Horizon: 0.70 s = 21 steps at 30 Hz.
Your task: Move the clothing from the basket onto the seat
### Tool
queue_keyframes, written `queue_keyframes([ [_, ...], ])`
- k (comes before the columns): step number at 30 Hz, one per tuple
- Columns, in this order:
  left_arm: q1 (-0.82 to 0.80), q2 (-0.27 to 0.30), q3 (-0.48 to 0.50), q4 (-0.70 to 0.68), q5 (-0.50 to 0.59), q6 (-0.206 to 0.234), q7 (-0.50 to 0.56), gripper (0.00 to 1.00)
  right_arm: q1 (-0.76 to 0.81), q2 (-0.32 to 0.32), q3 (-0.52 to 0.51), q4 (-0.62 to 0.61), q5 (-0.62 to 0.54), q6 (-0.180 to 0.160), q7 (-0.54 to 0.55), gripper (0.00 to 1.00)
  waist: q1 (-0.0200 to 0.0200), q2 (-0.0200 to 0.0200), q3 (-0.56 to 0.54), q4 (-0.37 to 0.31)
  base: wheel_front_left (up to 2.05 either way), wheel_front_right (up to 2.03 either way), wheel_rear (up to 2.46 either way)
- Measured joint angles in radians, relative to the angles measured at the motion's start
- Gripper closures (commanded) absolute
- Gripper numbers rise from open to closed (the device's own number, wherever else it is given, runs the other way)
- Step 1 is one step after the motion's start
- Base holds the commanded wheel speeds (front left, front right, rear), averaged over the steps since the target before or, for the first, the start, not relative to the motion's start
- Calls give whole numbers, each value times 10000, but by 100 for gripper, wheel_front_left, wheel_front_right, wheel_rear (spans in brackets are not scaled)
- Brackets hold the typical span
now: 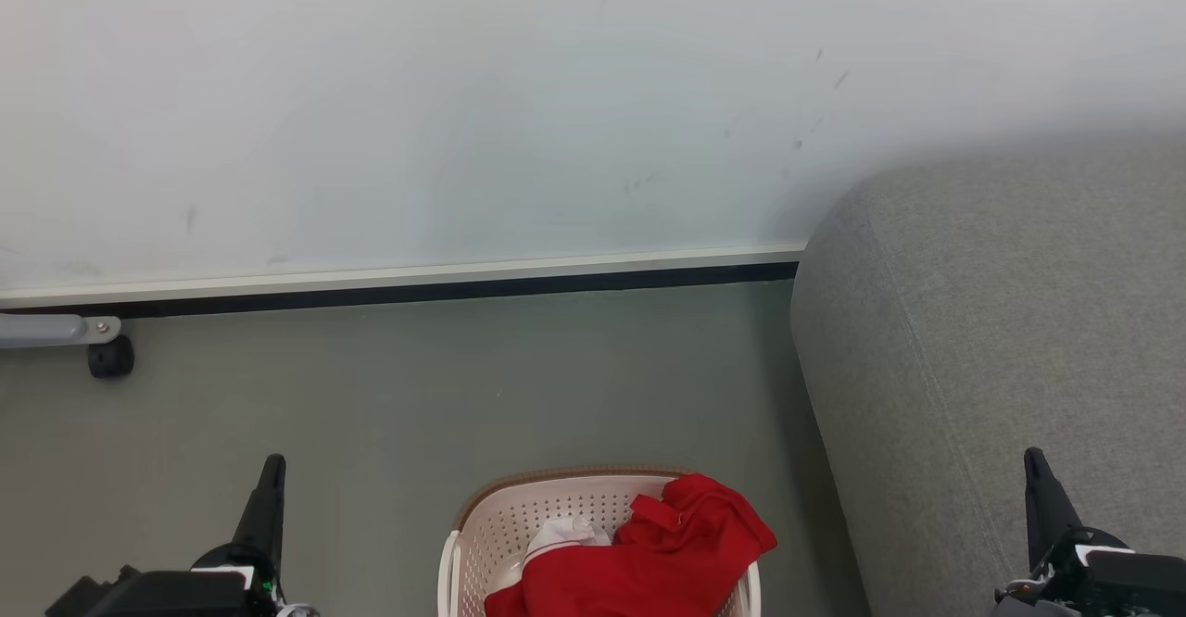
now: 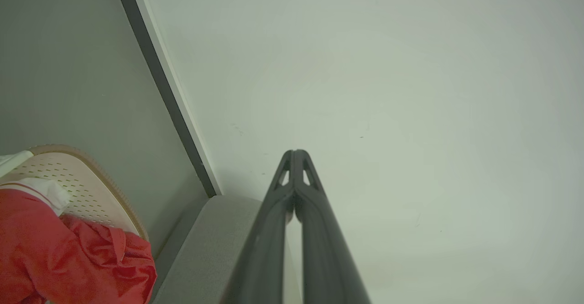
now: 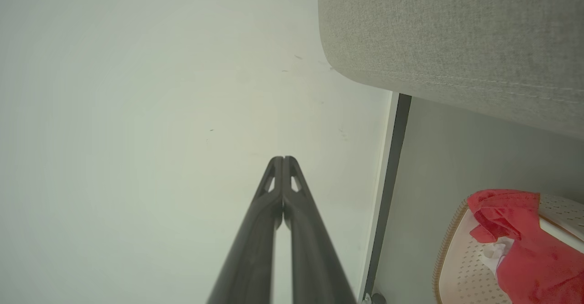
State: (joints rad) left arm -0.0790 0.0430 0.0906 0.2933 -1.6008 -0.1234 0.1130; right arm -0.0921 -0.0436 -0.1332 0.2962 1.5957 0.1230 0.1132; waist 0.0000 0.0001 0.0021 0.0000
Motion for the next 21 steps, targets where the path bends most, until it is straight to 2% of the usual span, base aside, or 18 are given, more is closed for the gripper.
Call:
queue_keyframes([
  [21,0,0,0,0,0,0,0,100,0,0,0,0,0,0,0,100,0,0,0,0,0,0,0],
])
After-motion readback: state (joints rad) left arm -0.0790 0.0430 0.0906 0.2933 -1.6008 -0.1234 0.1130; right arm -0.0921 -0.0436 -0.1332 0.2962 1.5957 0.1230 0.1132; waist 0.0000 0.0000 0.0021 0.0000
